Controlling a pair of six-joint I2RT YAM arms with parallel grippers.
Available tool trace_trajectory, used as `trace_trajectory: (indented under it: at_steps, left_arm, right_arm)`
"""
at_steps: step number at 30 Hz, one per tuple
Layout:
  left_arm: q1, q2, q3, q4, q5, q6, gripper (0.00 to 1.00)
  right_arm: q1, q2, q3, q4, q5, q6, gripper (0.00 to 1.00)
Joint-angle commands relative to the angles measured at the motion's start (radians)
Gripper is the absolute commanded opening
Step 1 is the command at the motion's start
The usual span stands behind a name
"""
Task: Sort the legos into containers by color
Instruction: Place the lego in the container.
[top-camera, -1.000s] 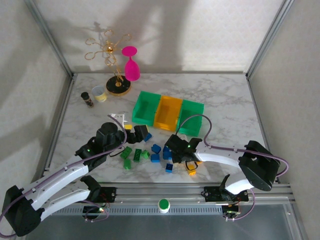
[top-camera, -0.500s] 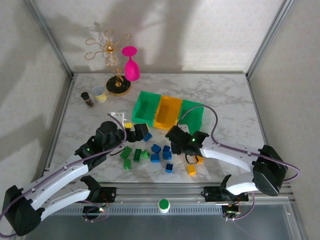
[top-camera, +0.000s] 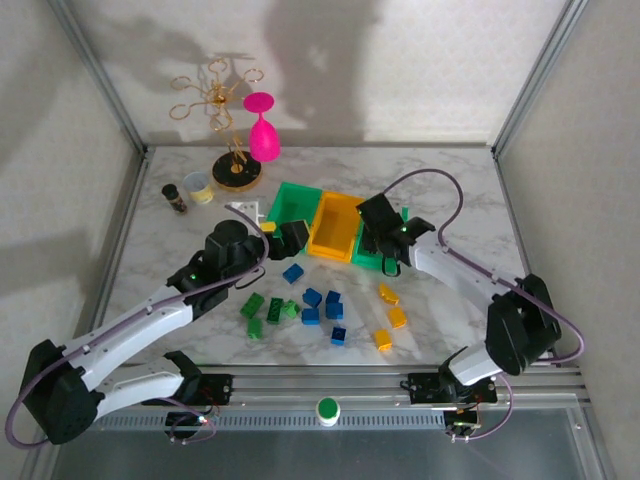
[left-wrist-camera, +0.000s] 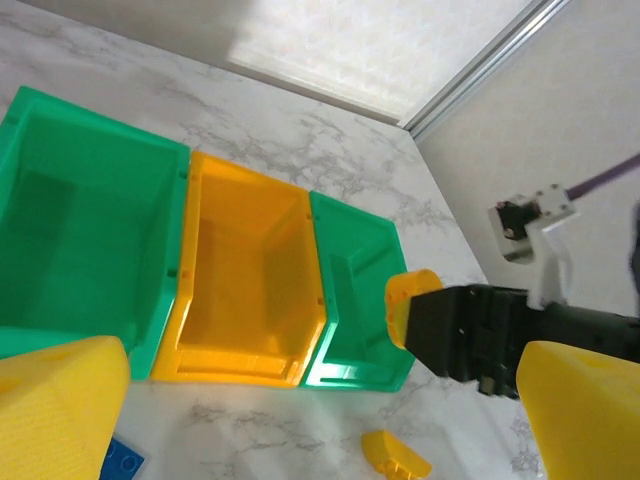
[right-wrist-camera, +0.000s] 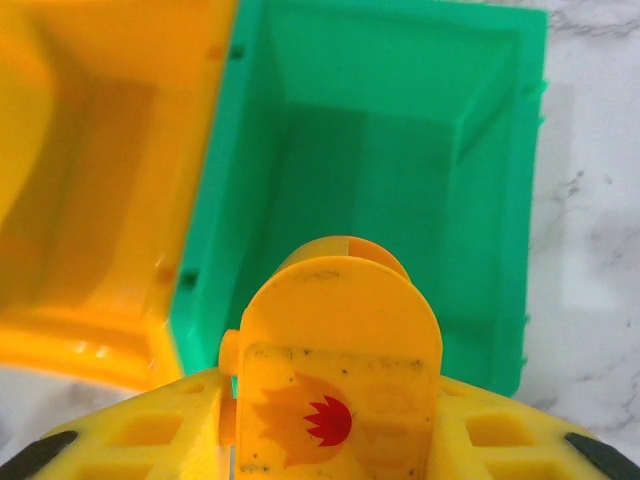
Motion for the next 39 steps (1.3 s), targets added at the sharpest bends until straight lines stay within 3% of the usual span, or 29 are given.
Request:
trace_trajectory:
  at_steps: [1,10,22,28,39]
  left_arm:
    - [-0.008,0.020,0.042,0.042,-0.008,0.002,0.99]
    - [-0.007,0.035,0.042,0.038,-0.023,0.014,0.99]
    - [-0.007,0.031,0.020,0.025,-0.044,0.014,0.99]
    - [-0.007,0.035,0.015,0.023,-0.053,0.015,0.99]
    - [-0.007,0.031,0.046,0.008,-0.046,0.024,0.99]
  right_arm:
    - [-0.036,0.074,0.052,0.074,-0.014,-0.049,0.37]
    - [-0.093,0.248,0.135,0.138,-0.045,-0.073,0.37]
    - [-0.165,0.347,0.147,0.240,-0.155,-0.116,0.41]
    - [-0.172,0.397,0.189,0.217,-0.143,-0.117,0.45]
    - [-0.174,0.358,0.217,0.180,-0.177,-0.136,0.58]
